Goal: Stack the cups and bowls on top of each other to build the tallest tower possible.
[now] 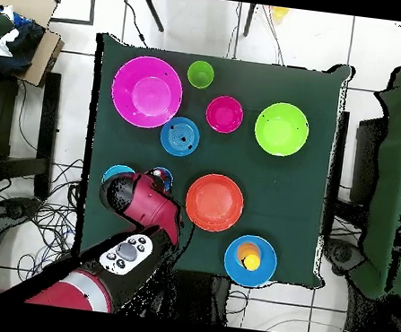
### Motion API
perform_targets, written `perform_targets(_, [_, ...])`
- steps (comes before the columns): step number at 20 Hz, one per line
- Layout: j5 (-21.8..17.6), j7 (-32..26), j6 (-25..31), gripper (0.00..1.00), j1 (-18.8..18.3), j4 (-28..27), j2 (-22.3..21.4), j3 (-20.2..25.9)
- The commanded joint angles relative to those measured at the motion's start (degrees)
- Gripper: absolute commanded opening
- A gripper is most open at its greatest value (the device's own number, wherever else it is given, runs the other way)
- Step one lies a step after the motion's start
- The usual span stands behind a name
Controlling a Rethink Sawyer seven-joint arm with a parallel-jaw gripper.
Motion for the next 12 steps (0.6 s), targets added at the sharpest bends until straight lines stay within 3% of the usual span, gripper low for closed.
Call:
perform_targets(1, [-3.8,4.1,-2.1,1.0,-1.4,0.1,1.5,5.3])
perform_targets(12, [-4.4,4.8,-1.8,1.0,-1.4,0.0,1.5,5.3])
